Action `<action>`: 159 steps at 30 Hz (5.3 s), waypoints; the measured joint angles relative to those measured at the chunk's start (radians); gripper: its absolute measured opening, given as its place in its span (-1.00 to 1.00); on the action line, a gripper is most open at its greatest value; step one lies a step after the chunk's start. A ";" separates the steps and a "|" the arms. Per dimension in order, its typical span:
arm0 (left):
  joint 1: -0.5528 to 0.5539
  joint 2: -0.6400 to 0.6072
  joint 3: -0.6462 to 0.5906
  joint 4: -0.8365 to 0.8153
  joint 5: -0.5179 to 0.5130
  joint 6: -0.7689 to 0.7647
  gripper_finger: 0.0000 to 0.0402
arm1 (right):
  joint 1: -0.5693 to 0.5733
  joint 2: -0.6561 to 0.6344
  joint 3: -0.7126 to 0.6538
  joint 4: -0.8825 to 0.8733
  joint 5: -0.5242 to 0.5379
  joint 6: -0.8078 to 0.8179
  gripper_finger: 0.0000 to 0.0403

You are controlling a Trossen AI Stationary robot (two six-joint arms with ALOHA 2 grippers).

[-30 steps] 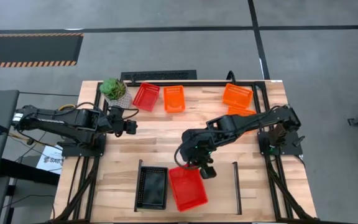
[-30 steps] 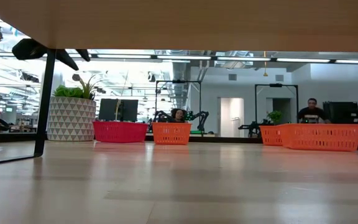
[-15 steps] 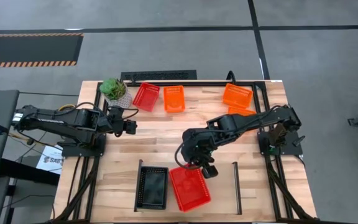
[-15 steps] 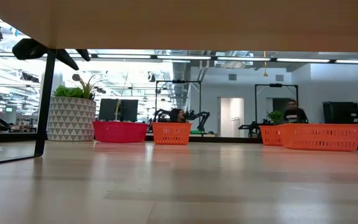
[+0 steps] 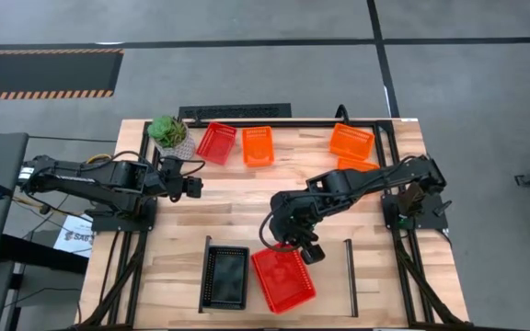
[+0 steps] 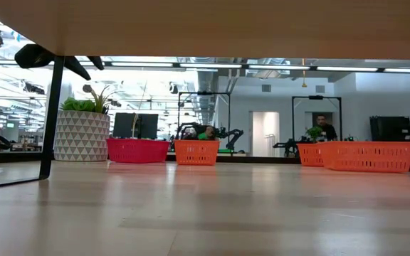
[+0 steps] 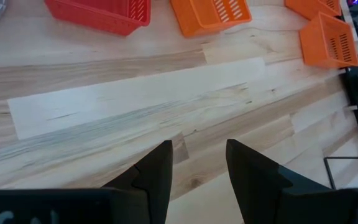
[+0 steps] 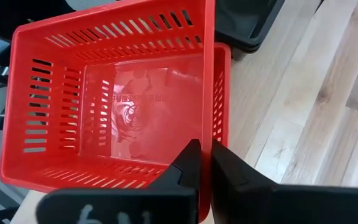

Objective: Stack baskets on shelf by color
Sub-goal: Stack the bottom red bin on the top of the red bin on the shelf, then stack the red bin on the top of the red bins on the shelf

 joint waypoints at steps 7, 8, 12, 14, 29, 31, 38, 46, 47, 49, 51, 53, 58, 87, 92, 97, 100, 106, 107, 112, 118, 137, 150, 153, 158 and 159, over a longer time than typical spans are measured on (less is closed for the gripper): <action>0.000 0.000 0.000 0.000 0.000 -0.001 -0.31 | 0.000 0.003 0.000 0.001 0.006 -0.008 -0.55; 0.000 0.000 0.000 0.000 0.000 -0.001 -0.31 | 0.000 0.009 0.000 0.004 0.006 -0.010 -0.49; 0.000 0.000 0.000 0.000 -0.001 -0.001 -0.31 | 0.000 0.015 -0.001 -0.008 0.006 -0.017 -0.31; 0.000 0.000 0.000 0.000 -0.001 -0.001 -0.31 | 0.002 0.024 0.002 0.006 0.006 -0.036 -0.24; 0.000 0.000 0.000 -0.005 0.000 -0.001 -0.31 | -0.005 0.047 0.000 0.021 0.006 -0.036 -0.21; 0.000 0.000 0.000 -0.005 0.006 0.000 -0.31 | -0.012 0.040 0.004 0.019 0.005 0.004 -0.20; 0.000 0.000 0.000 -0.006 0.011 0.001 -0.31 | -0.012 -0.008 0.096 -0.136 -0.001 0.206 -0.22; 0.000 0.000 0.000 -0.007 0.030 0.046 -0.31 | 0.160 -0.009 0.086 -0.255 0.032 0.590 -0.31; 0.000 0.000 0.000 -0.006 0.034 0.053 -0.31 | 0.187 -0.003 0.075 -0.250 0.032 0.640 -0.32; 0.000 0.000 0.000 -0.006 0.036 0.070 -0.31 | 0.242 0.008 0.048 -0.245 0.045 0.741 -0.35; 0.000 0.000 0.000 -0.006 0.038 0.090 -0.31 | 0.284 0.020 0.042 -0.219 0.059 0.840 -0.37; 0.000 0.000 0.000 -0.007 0.045 0.110 -0.31 | 0.319 0.025 0.042 -0.208 0.082 0.917 -0.38; 0.000 0.000 0.000 -0.007 0.045 0.146 -0.31 | 0.348 0.070 0.041 -0.126 0.131 1.002 -0.40; 0.000 0.000 -0.001 -0.005 0.081 0.184 -0.31 | 0.270 0.108 0.269 0.006 0.231 0.841 -0.40; 0.000 -0.013 -0.001 -0.004 0.087 0.162 -0.31 | 0.127 0.109 0.342 -0.052 0.366 0.675 -0.40; 0.023 -0.029 0.000 -0.002 -0.006 0.169 -0.31 | -0.031 0.109 0.365 -0.089 0.318 0.614 -0.35; 0.079 -0.004 -0.001 0.027 -0.021 0.259 -0.31 | -0.083 0.109 0.365 -0.097 0.233 0.587 -0.31; 0.243 0.120 0.049 0.038 0.089 0.540 -0.30 | -0.106 0.056 0.365 -0.152 0.188 0.566 -0.30; 0.275 0.151 0.065 0.010 0.085 0.554 -0.28 | -0.105 0.051 0.366 -0.151 0.188 0.566 -0.30; 0.464 0.308 0.089 0.003 0.127 0.598 -0.18 | -0.088 0.021 0.366 -0.159 0.221 0.547 -0.35; 0.551 0.472 0.091 0.016 0.161 0.770 -0.16 | -0.067 0.015 0.365 -0.188 0.238 0.527 -0.37; 0.554 0.634 0.175 0.223 0.149 1.287 -0.16 | -0.056 0.015 0.365 -0.201 0.242 0.525 -0.38; 0.540 0.833 0.174 0.229 0.090 1.394 -0.18 | -0.057 0.015 0.365 -0.202 0.241 0.525 -0.38; 0.530 0.842 0.174 0.219 0.099 1.393 -0.33 | -0.057 0.015 0.365 -0.202 0.241 0.535 -0.38; 0.513 0.838 0.174 0.201 0.108 1.354 -0.88 | -0.058 0.015 0.365 -0.202 0.241 0.545 -0.38; 0.509 0.836 0.174 0.198 0.108 1.342 -0.93 | -0.058 0.015 0.365 -0.202 0.241 0.550 -0.38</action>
